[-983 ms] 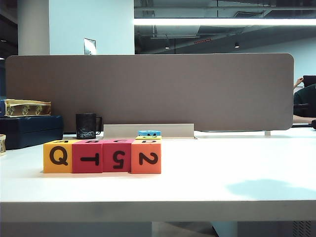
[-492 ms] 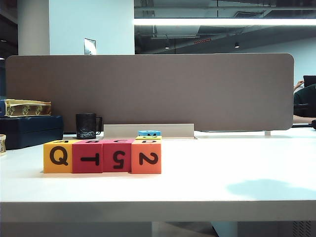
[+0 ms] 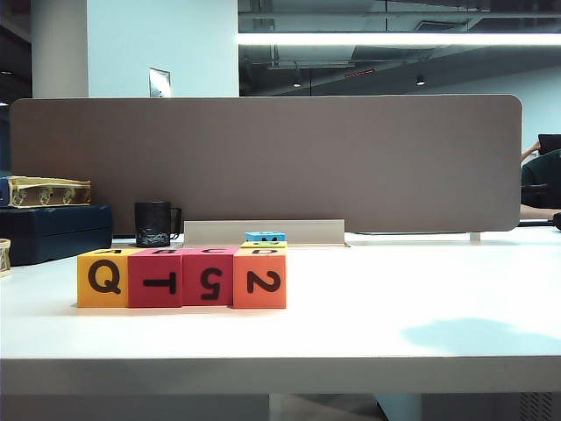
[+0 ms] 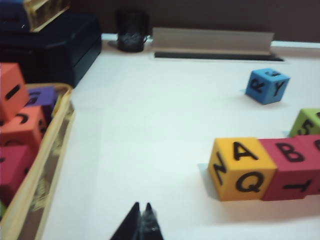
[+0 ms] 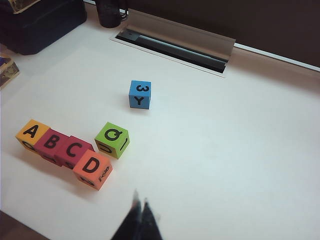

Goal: Select the appropriate blocks from the scattered letter blocks on the table and arrange them in a row to spell out "ABCD".

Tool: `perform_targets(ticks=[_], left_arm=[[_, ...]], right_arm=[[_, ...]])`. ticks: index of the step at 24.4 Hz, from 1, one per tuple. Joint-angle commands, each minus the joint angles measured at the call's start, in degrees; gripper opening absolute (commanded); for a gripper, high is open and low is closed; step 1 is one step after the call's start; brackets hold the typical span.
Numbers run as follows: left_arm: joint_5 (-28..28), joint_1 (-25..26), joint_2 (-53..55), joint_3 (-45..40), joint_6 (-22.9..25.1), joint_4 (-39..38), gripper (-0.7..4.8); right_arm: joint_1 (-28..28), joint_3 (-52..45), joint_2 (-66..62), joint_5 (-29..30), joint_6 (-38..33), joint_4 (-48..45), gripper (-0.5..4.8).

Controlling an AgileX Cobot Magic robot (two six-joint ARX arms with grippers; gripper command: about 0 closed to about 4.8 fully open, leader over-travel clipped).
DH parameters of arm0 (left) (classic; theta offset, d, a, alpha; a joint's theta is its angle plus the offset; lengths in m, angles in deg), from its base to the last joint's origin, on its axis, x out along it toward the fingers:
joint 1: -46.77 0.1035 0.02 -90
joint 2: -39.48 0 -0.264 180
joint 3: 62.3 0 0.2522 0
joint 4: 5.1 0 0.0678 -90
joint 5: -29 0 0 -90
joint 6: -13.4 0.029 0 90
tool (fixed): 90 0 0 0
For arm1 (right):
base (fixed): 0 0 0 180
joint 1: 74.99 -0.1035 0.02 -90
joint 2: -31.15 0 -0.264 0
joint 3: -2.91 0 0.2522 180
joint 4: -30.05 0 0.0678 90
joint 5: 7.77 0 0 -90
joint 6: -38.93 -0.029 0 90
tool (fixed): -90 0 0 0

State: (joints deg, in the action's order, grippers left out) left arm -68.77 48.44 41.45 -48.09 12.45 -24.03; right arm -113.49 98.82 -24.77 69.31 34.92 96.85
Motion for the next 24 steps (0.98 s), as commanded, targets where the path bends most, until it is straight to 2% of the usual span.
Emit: perform_targets(ticks=[1,6,13,24], left_arm=[[1.7,0.1,-1.2,0.1,0.1,-1.8,-0.06],[3.2,0.0,-1.8,0.1,0.5,-5.5,-0.06],[3.0,-1.8,-1.8,0.1,1.4,-5.5,-0.06],[3.0,-1.7,-1.8,0.1,1.6,-5.0,-0.06]], right_arm=[[0.0,0.2,0.1,-0.2,0.0,-0.5,-0.01],[0.0,0.2,0.1,-0.2,0.0,-0.5,-0.01],[0.0,0.2,0.1,-0.2,0.0,-0.5,-0.01],[0.0,0.2,0.1,-0.2,0.0,-0.5,-0.01]])
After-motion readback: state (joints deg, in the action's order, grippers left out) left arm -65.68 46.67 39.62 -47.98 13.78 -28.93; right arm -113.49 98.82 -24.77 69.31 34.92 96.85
